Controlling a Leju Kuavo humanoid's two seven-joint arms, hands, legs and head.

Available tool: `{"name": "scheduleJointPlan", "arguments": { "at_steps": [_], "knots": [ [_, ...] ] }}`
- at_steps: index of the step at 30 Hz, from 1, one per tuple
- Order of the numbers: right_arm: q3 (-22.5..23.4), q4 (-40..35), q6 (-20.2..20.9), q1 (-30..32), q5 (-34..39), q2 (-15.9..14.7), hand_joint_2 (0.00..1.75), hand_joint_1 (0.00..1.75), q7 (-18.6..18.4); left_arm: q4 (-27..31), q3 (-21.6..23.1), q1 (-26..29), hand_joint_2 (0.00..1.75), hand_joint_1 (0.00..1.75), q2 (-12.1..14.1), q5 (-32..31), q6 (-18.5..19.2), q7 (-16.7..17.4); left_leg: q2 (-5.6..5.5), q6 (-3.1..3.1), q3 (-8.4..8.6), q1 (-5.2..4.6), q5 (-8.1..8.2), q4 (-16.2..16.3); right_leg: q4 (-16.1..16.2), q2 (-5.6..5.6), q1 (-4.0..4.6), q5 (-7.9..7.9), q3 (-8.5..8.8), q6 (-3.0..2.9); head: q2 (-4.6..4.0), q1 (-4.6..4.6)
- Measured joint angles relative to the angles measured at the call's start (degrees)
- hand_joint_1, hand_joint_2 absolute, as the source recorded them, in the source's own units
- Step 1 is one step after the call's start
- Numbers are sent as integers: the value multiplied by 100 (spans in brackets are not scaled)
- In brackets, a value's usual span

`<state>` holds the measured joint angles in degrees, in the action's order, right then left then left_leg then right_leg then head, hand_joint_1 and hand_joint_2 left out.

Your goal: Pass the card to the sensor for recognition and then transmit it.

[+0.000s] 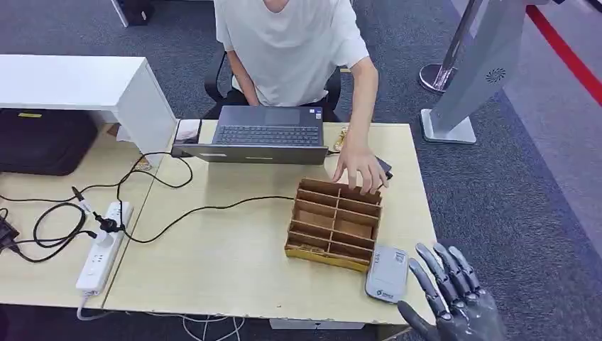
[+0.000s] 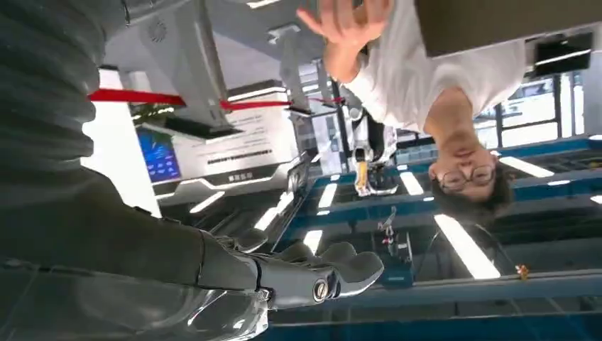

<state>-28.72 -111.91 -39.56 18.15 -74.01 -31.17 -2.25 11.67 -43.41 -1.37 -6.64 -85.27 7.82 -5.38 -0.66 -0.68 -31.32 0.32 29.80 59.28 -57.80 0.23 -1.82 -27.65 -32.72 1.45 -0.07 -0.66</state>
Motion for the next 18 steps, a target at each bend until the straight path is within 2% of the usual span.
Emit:
{"name": "scheduleJointPlan", "arguments": {
  "at_steps": [9,13,18],
  "knots": [
    [-498,352,140,-361,149,-2,175,0,13,0,37,-11,175,0,2,-116,-2,57,1,0,-1,0,0,0,0,1,0,0,1,0,0,0],
    [-784,555,349,-568,303,4,175,0,209,0,74,-17,175,0,0,-175,-2,66,4,0,1,0,0,0,0,7,0,1,1,0,0,2],
    [-1357,1148,560,-950,543,332,175,0,537,0,188,-24,175,0,-2,-279,7,103,2,1,2,2,0,-1,-1,5,1,1,1,-1,0,0]
  ]
}}
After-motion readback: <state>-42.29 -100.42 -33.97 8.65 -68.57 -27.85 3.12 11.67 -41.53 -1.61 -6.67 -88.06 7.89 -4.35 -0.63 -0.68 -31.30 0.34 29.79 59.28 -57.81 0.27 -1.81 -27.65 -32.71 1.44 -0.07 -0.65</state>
